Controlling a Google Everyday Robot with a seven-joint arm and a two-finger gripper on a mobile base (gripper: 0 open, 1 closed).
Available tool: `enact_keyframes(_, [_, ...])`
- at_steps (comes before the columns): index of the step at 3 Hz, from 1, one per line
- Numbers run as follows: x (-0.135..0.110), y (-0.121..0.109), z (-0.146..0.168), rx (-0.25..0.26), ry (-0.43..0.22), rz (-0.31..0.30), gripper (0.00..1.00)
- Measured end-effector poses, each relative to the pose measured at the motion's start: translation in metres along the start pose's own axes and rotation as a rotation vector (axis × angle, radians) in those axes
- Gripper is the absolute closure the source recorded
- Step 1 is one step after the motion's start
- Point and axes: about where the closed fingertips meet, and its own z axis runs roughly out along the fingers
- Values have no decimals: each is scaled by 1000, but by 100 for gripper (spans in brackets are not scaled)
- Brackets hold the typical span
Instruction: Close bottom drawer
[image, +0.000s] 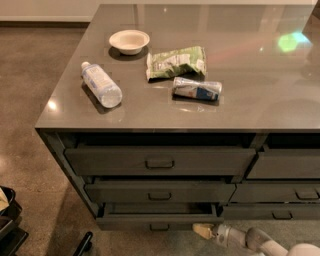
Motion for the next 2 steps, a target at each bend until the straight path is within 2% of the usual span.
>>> enact_keyframes(1, [-14, -3, 7, 5, -27, -19, 100])
enact_keyframes(2, [-49, -10, 25, 13, -81, -61, 100])
